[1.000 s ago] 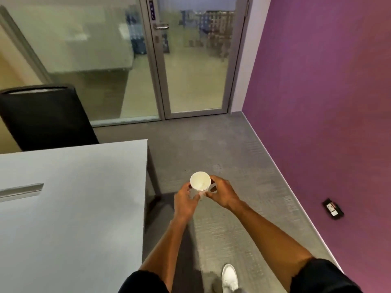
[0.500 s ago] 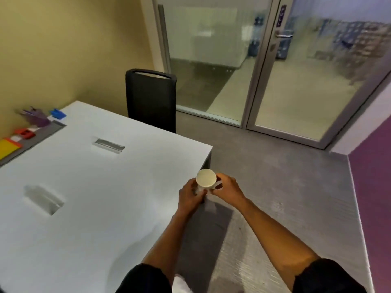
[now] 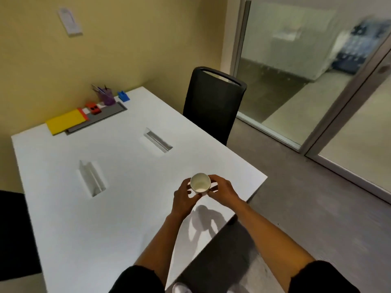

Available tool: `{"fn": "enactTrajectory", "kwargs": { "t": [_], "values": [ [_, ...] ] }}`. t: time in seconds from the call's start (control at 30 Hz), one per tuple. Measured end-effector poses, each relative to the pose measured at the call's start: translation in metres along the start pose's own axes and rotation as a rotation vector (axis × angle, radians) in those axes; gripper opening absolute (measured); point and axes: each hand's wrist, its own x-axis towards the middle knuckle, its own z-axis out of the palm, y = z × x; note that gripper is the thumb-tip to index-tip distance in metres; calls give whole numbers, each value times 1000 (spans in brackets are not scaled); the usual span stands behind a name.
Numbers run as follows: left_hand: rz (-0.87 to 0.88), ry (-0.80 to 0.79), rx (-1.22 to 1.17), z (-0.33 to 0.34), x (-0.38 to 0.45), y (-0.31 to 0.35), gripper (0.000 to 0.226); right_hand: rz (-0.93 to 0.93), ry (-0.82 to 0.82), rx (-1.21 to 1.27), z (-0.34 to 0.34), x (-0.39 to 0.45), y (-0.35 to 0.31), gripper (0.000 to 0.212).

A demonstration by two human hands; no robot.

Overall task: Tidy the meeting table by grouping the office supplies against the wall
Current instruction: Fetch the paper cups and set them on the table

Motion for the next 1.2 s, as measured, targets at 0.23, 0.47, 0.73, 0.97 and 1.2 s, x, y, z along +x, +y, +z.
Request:
{"fn": "enactTrajectory", "kwargs": {
  "t": [0.23,0.47,0.73,0.97,1.2],
  "values": [
    [-187,130,-85,-34,19,-39,58,-99,-193,-28,45,63,-20,45],
    [-396,297,-137,-50,29,-67,55,-186,-467,-41,86,118,-31,44],
    [-550,384,-156,-40,22,-86,83,-205,-659,-110,116,144,-24,47],
    [-621,514,-162,-24,16,-93,90,-270,-633,-216,134,142,-25,43],
    [-640,666,-159,-8,23,-102,71,-348,-558,-351,149,156,-31,25]
  ]
}}
